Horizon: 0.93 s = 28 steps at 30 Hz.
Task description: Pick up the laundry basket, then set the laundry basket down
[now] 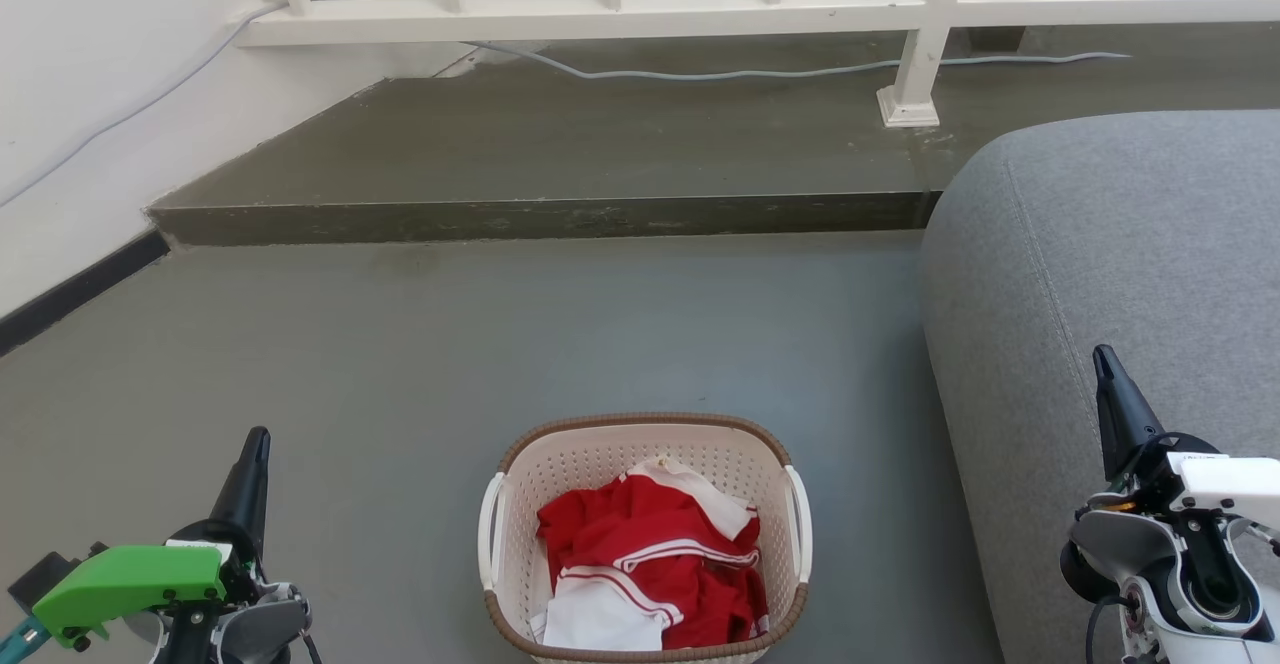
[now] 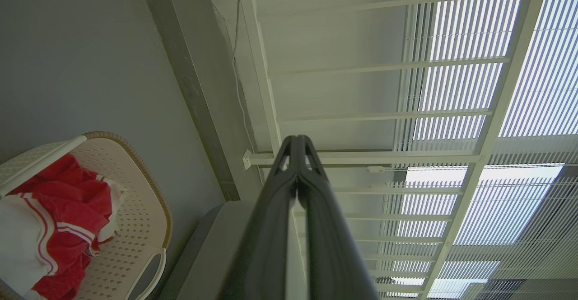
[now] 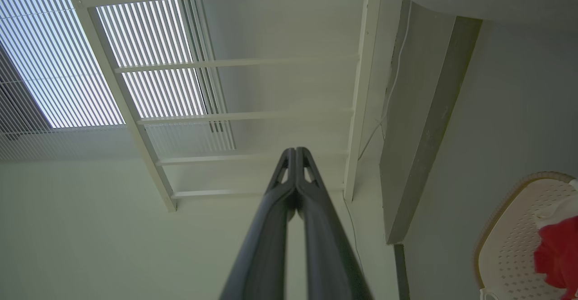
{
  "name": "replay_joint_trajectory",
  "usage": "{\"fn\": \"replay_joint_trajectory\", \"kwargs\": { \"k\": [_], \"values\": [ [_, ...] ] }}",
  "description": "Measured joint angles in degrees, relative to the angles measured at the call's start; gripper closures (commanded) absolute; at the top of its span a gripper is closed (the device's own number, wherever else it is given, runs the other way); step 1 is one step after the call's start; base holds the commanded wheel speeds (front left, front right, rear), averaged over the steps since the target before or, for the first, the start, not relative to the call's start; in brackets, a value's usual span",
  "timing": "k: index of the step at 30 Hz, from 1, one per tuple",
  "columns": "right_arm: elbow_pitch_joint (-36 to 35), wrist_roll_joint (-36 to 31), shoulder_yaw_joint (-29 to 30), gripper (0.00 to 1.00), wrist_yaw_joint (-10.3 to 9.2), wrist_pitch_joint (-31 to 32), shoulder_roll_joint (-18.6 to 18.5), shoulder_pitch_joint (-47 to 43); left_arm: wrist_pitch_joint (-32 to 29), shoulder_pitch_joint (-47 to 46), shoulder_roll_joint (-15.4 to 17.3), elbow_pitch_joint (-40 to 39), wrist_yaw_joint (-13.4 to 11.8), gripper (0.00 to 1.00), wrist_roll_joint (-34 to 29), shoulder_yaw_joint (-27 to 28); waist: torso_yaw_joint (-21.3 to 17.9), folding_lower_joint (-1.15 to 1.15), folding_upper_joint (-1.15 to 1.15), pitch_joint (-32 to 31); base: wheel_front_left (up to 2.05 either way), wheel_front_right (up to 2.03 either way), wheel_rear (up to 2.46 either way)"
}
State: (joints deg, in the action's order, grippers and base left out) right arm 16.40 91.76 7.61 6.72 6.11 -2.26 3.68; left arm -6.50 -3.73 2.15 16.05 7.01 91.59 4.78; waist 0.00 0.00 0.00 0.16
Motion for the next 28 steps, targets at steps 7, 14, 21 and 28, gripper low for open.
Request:
{"fn": "replay_joint_trajectory", "kwargs": {
  "k": [7, 14, 21, 28],
  "values": [
    [-0.01, 0.0, 0.0, 1.0, 0.0, 0.01, 0.0, 0.0, 0.0, 0.0, 0.0, -0.02, 0.0, 1.0, 0.0, 0.0, 0.0, 0.0, 0.0, 0.0, 0.0, 0.0, 0.0],
    [-0.03, 0.0, 0.01, 1.0, 0.0, 0.01, 0.0, 0.01, 0.0, 0.0, -0.01, -0.04, 0.0, 1.0, 0.0, 0.0, 0.0, 0.0, 0.0, 0.0, 0.0, 0.0, 0.0],
    [-0.04, 0.0, 0.01, 1.0, 0.0, 0.01, 0.0, 0.01, 0.0, 0.0, -0.01, -0.09, 0.0, 1.0, 0.0, 0.0, 0.0, 0.0, 0.0, 0.0, 0.0, 0.0, 0.0],
    [-0.1, 0.0, 0.02, 1.0, 0.0, 0.0, 0.0, 0.01, 0.0, 0.0, -0.01, -0.11, 0.0, 1.0, 0.0, 0.0, 0.0, 0.0, 0.0, 0.01, 0.0, 0.0, 0.0]
  ]
}}
